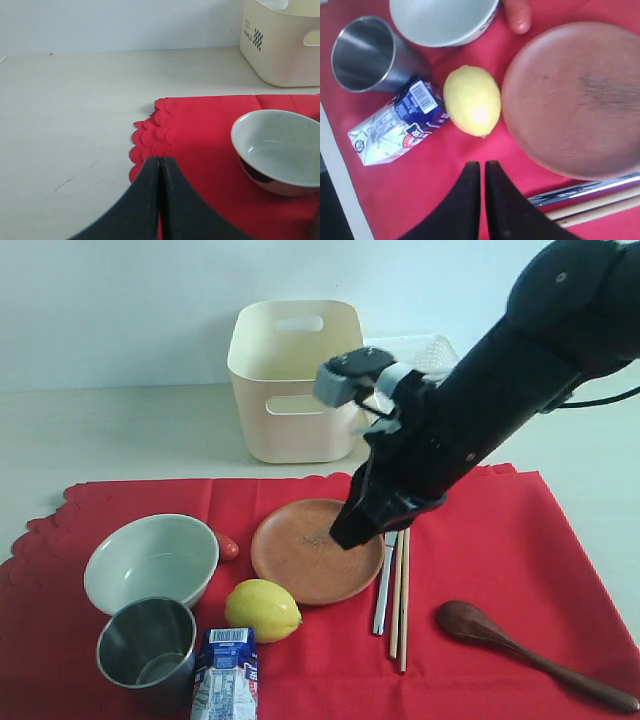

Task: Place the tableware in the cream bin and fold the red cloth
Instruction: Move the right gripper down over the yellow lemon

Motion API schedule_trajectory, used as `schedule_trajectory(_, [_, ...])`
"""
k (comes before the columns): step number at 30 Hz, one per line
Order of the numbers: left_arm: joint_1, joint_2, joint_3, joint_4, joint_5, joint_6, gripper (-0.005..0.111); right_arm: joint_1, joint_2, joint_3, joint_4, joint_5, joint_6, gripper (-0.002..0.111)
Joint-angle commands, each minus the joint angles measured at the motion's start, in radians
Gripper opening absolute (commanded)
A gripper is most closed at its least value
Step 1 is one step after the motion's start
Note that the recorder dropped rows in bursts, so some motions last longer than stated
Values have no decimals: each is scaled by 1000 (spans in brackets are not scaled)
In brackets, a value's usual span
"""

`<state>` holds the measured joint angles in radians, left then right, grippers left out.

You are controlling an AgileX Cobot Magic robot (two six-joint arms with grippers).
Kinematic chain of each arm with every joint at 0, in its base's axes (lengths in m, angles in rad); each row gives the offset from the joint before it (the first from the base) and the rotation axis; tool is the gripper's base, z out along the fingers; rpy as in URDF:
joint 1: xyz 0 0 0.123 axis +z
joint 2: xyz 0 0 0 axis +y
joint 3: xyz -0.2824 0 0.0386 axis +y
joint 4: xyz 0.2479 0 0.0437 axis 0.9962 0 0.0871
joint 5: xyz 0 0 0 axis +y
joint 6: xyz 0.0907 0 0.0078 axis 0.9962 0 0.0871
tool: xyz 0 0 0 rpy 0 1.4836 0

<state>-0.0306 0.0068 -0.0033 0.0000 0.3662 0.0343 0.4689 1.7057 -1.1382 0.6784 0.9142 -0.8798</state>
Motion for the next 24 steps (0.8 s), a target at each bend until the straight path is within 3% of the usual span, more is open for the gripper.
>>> schedule_trajectory(1, [0, -7, 3, -11, -8, 0, 0, 88, 43, 4, -67, -52, -8, 22])
schedule_trajectory(10, [0, -7, 3, -11, -8, 0, 0, 210, 109, 2, -156, -214, 71, 64])
schedule_trajectory(15, [0, -7, 3, -11, -8, 0, 0, 246, 144, -6, -210, -289, 136, 66])
schedule_trajectory(24, [0, -7, 3, -11, -8, 0, 0, 247, 242, -148, -221, -217, 328, 66])
